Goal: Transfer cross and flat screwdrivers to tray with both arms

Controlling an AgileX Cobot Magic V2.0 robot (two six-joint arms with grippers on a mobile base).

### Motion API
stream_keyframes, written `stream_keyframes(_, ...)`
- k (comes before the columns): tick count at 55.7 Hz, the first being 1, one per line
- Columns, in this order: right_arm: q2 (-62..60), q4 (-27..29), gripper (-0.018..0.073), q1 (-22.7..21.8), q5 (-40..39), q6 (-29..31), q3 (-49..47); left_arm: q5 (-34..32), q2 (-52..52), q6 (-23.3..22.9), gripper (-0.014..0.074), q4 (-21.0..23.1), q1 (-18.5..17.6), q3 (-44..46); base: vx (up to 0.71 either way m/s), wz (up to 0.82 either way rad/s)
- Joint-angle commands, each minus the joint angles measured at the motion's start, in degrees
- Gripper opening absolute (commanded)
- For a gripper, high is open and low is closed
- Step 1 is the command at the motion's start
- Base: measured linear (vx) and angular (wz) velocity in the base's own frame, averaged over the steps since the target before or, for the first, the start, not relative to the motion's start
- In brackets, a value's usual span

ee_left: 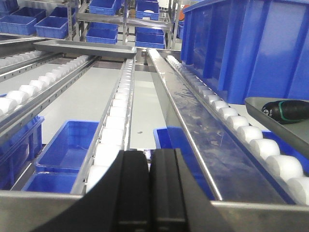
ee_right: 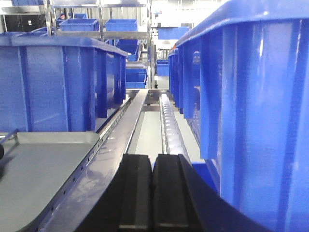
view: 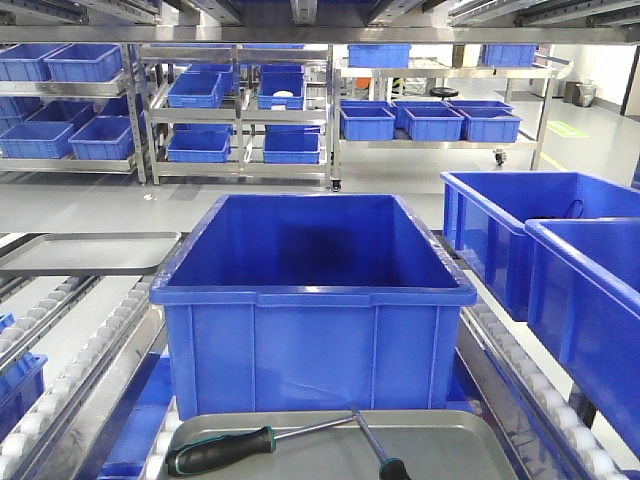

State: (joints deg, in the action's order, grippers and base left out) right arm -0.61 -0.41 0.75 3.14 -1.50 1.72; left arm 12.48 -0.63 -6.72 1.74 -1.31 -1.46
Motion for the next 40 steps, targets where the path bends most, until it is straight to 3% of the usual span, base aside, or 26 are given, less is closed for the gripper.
stream_keyframes(1, -0.34, -0.73, -0.0011, -0.26, -5.12, -0.03, 0.43, -3.97, -0.76, -0.53, -0.0006, 0.1, 0.14, 1.4, 0.0, 0.0)
stream_keyframes(40, -0.34, -0.73, -0.0008, -0.26, -5.12, -0.03, 0.43, -3.97, -0.76, -0.53, -0.0006, 0.1, 0.14, 1.4, 0.0, 0.0)
